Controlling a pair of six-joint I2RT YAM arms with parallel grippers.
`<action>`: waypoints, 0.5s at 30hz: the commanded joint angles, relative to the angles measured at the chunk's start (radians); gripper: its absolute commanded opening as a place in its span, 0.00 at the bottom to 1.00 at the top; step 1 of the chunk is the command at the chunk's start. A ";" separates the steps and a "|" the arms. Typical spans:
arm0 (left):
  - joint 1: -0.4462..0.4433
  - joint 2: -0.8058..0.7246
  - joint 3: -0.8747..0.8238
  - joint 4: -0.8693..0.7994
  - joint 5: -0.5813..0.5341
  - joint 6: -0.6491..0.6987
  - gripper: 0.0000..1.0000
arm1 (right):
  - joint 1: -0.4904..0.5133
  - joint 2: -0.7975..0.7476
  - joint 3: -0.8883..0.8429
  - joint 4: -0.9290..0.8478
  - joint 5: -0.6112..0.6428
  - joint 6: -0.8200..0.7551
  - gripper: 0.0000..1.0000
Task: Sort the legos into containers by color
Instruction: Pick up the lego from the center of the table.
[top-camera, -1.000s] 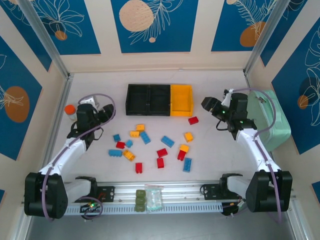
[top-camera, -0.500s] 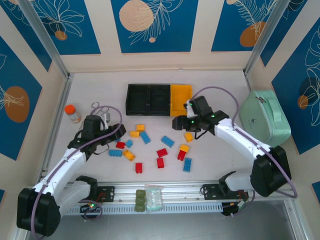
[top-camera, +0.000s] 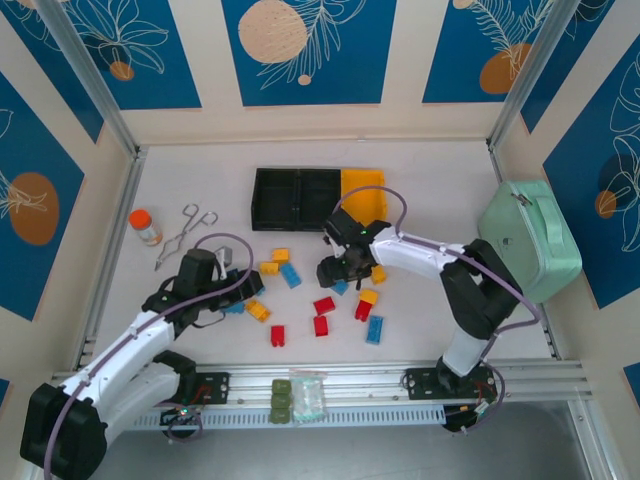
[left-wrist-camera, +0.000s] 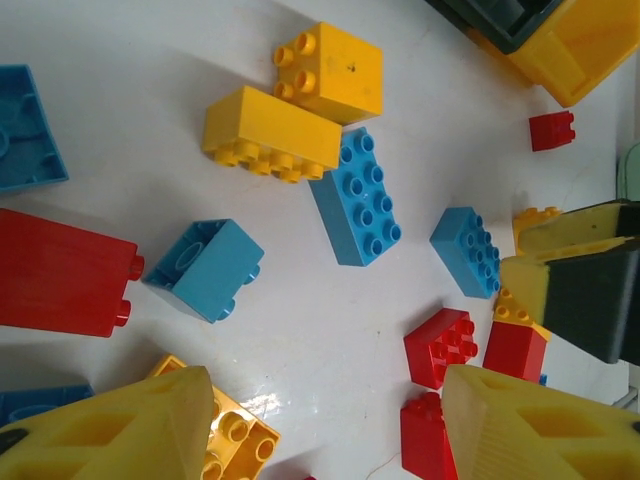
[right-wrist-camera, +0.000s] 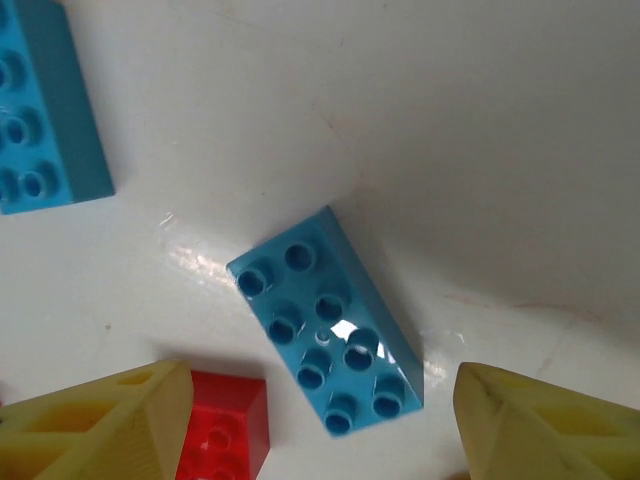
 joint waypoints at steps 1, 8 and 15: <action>-0.013 -0.005 -0.023 0.015 -0.019 -0.017 0.63 | 0.019 0.044 0.048 -0.039 0.045 -0.032 0.69; -0.020 0.029 -0.038 0.059 -0.019 -0.021 0.63 | 0.043 0.132 0.095 -0.067 0.071 -0.045 0.60; -0.033 0.070 -0.031 0.103 -0.013 -0.029 0.63 | 0.046 0.145 0.144 -0.087 0.111 -0.059 0.35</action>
